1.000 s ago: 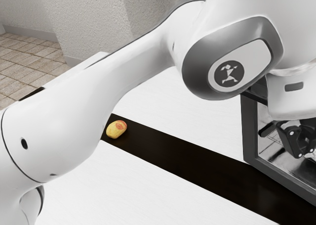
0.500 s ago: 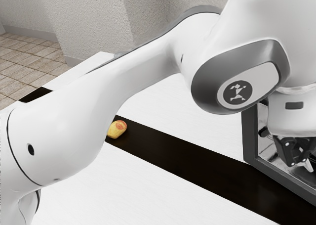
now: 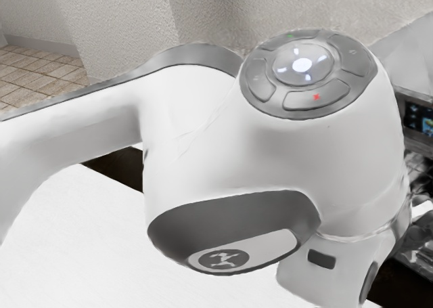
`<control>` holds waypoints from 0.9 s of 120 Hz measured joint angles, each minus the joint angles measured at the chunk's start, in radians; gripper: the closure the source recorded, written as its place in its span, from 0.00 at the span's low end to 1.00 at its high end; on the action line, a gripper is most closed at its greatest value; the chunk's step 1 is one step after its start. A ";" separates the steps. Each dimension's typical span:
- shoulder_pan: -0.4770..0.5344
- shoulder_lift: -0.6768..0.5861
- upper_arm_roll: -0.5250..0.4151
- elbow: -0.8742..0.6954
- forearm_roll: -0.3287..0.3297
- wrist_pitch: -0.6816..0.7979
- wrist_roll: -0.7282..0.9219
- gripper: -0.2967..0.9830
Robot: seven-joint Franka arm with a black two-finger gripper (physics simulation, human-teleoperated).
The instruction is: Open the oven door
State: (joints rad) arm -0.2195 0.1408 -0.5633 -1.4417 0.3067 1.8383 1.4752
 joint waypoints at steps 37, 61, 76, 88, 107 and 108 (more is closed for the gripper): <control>0.139 -0.256 0.747 0.276 -0.290 -0.319 -0.292 0.25; 0.158 0.010 0.762 0.265 -0.338 -0.396 -0.560 0.24; 0.140 0.043 0.760 0.256 -0.350 -0.416 -0.688 0.24; 0.141 0.043 0.759 0.256 -0.353 -0.425 -0.775 0.23; 0.138 0.041 0.758 0.254 -0.354 -0.433 -0.886 0.23; 0.138 0.041 0.758 0.254 -0.354 -0.433 -0.891 0.23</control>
State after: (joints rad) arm -0.0816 0.1818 0.1948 -1.1875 -0.0474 1.4052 0.5838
